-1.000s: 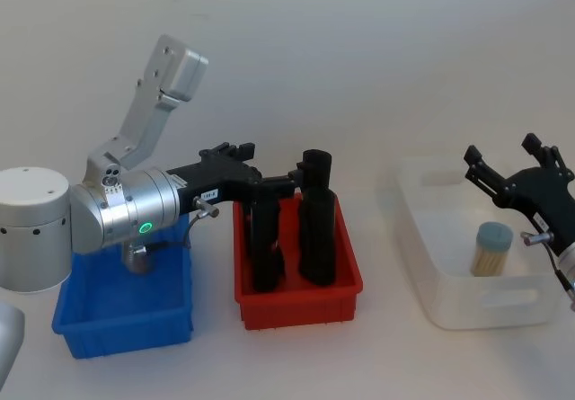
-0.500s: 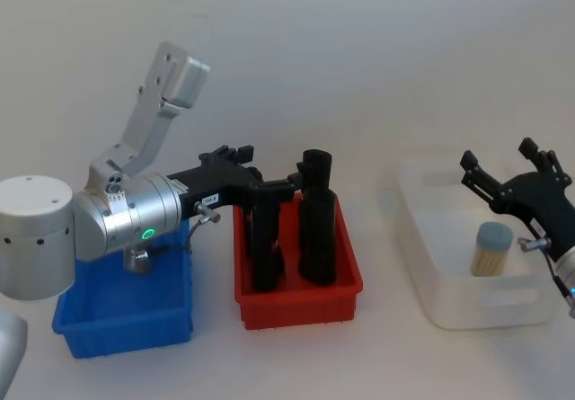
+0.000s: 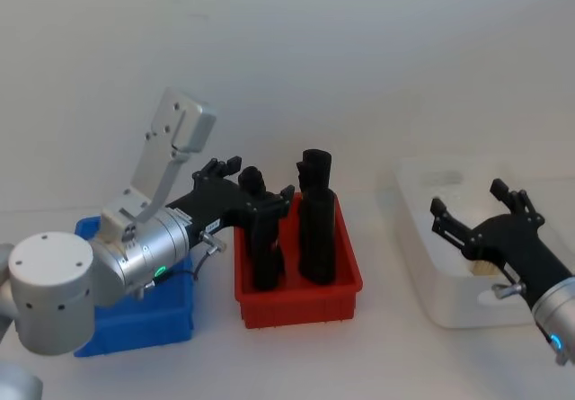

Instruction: Pick the cotton swabs from the blue box and place them into the white box.

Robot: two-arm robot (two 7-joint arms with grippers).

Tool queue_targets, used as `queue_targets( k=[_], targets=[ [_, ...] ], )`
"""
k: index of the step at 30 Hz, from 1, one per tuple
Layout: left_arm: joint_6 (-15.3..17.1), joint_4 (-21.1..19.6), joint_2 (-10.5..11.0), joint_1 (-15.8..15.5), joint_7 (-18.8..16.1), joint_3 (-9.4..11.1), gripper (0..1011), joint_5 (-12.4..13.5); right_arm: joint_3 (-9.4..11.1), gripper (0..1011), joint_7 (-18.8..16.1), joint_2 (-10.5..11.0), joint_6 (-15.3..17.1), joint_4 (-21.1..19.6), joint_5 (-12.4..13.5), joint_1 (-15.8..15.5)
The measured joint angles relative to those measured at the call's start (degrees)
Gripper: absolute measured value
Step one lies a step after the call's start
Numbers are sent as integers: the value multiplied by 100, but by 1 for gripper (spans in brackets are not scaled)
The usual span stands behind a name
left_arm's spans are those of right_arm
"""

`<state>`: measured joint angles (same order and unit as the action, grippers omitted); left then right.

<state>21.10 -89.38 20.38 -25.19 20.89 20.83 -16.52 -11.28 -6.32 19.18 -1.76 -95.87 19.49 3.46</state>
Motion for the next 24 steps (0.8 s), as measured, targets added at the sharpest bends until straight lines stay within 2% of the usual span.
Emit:
queue_targets(
  k=[10,24],
  targets=[
    [-737,-140,57,423,-730,191,1004,182,-152,1002,226,17,340,-486,-272,-390],
    [-1781,-338,135,1018,-1774,456,1004,443,-166,1002,250,15,373,-537,-303,-431]
  ],
)
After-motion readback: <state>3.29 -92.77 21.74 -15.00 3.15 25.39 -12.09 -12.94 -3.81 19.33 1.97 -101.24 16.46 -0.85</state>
